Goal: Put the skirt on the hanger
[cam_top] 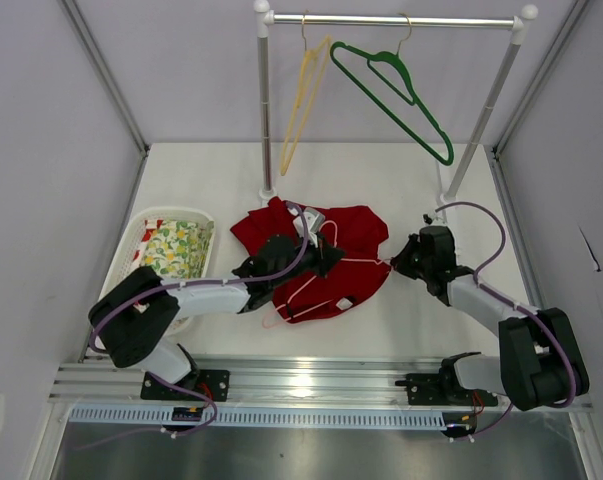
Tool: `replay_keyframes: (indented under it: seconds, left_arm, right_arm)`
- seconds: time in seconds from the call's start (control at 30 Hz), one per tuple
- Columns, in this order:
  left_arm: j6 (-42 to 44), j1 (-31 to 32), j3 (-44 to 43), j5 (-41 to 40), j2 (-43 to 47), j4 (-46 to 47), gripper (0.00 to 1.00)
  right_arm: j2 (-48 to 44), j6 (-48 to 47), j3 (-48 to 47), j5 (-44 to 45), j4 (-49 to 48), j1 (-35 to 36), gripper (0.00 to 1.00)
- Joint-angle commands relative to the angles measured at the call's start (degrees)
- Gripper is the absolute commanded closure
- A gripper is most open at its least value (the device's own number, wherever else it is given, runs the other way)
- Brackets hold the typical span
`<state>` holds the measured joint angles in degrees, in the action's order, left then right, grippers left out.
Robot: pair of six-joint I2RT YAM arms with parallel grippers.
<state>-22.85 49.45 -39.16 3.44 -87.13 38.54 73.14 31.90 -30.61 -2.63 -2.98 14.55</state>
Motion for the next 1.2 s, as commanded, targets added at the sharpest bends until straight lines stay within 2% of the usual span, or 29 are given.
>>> replay_keyframes:
  seconds: [0.0, 0.3, 0.53, 1.17]
  left_arm:
    - [1.2, 0.6, -2.6, 1.4, -1.1, 0.1, 1.00]
    - [1.1, 1.1, -4.0, 1.2, -2.1, 0.6, 1.00]
    - [0.4, 1.5, -4.5, 1.0, -1.9, 1.5, 1.00]
    - [1.6, 2.3, -7.2, 3.0, 7.8, -2.3, 1.00]
  right_arm:
    - [-1.8, -1.1, -2.7, 1.2, 0.0, 1.1, 1.00]
    - [-6.3, -0.7, -3.2, 4.2, 2.7, 5.5, 1.00]
    - [-9.6, -0.9, -6.2, 5.8, 8.6, 7.9, 1.00]
    - [-18.4, -3.3, -17.5, 6.9, 21.0, 11.8, 1.00]
